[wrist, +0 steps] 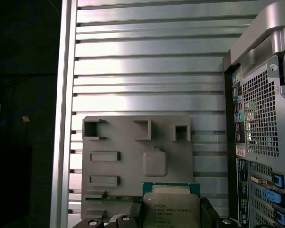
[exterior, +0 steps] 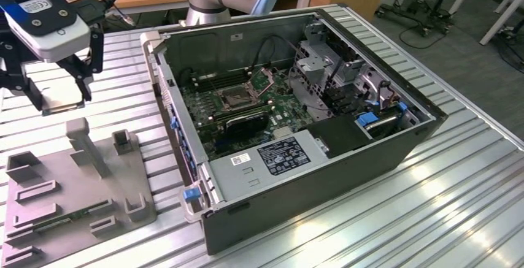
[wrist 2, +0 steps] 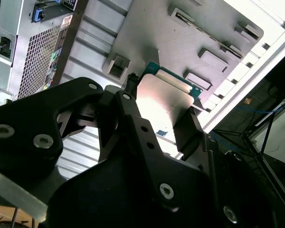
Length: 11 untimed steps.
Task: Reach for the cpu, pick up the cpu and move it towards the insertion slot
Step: 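Pick up the cpu and move it towards the insertion slot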
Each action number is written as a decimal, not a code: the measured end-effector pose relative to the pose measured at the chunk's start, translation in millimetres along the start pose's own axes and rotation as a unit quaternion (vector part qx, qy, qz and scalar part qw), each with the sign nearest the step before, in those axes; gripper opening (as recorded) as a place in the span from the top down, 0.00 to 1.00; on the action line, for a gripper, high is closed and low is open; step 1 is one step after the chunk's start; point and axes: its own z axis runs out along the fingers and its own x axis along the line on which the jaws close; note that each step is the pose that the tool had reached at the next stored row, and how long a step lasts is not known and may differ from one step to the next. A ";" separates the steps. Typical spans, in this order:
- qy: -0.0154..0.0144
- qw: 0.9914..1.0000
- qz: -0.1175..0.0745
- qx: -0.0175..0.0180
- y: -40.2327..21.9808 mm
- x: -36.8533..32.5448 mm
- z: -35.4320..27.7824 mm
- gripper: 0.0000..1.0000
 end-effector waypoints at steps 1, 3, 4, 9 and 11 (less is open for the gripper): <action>0.000 1.000 0.000 0.000 0.0 -0.4 0.1 0.45; 0.000 1.000 0.000 0.000 0.0 -1.5 0.1 0.45; 0.000 1.000 0.000 0.000 0.0 -2.0 0.1 0.45; 0.000 1.000 0.000 0.000 0.0 -3.7 0.4 0.45; 0.000 1.000 0.000 0.000 0.0 -4.6 0.4 0.45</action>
